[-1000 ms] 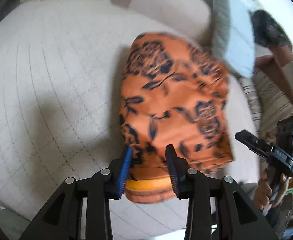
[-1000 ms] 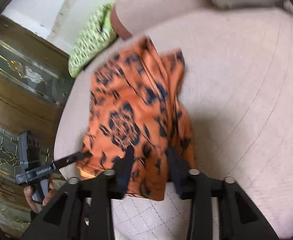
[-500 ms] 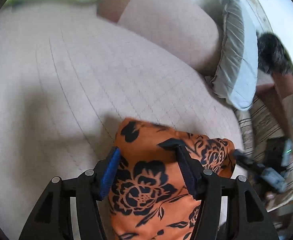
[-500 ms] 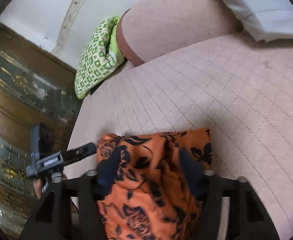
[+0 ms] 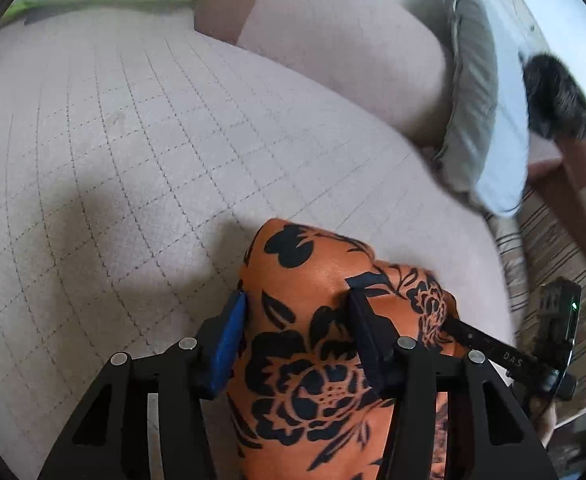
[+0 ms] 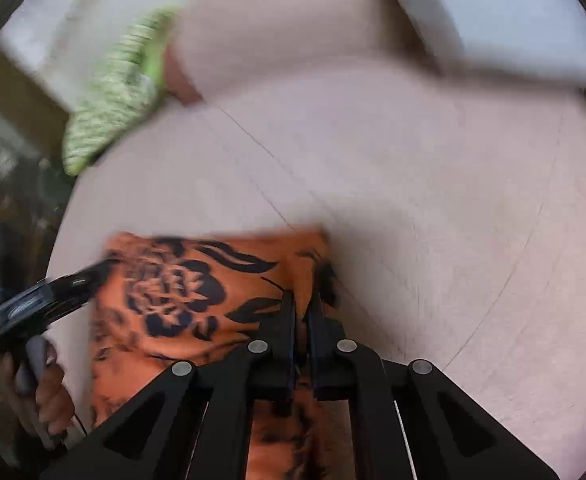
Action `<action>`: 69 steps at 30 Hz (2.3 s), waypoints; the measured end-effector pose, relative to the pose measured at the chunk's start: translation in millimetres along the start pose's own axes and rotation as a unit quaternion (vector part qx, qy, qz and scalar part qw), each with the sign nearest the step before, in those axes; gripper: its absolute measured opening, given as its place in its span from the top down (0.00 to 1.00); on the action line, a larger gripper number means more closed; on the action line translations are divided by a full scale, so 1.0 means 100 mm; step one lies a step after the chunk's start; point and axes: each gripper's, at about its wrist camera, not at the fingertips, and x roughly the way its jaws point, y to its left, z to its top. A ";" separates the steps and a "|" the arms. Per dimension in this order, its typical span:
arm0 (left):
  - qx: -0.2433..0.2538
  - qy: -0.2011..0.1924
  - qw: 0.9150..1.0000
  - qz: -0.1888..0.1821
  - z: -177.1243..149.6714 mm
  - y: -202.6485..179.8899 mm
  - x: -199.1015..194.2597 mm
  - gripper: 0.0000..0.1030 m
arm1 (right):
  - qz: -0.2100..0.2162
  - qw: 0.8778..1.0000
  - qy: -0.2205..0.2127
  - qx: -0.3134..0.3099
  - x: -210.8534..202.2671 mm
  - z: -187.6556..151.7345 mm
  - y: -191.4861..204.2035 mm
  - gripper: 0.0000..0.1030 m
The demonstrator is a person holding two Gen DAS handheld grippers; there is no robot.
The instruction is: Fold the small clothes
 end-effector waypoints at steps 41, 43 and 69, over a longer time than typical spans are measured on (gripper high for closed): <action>-0.088 -0.032 0.983 -0.158 0.16 0.26 -0.20 0.57 | 0.161 0.986 -0.041 -0.008 -0.28 0.09 0.02 0.77; -0.066 -0.015 0.990 -0.126 0.21 0.25 -0.04 0.50 | 0.161 0.985 -0.059 -0.015 -0.28 0.15 0.01 0.76; -0.083 0.015 0.996 -0.016 -1.48 0.30 -0.74 0.91 | 0.098 0.995 -0.010 0.018 -0.38 -1.22 -0.11 0.85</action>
